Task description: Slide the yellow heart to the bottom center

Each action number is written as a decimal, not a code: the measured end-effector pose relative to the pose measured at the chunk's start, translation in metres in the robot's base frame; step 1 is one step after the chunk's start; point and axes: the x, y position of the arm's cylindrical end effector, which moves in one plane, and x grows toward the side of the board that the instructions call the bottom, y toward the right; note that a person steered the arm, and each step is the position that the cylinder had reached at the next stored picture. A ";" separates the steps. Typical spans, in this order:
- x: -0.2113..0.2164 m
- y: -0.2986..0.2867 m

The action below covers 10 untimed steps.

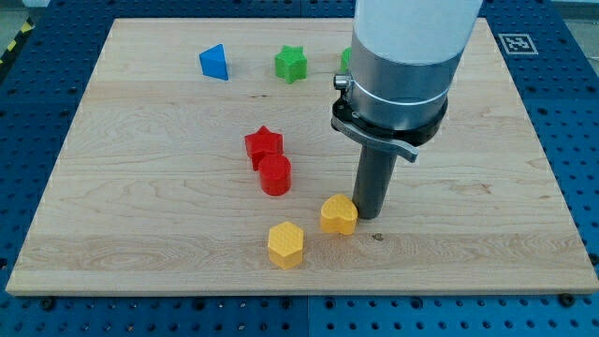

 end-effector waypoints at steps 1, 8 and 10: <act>0.008 0.008; 0.014 -0.035; 0.003 -0.064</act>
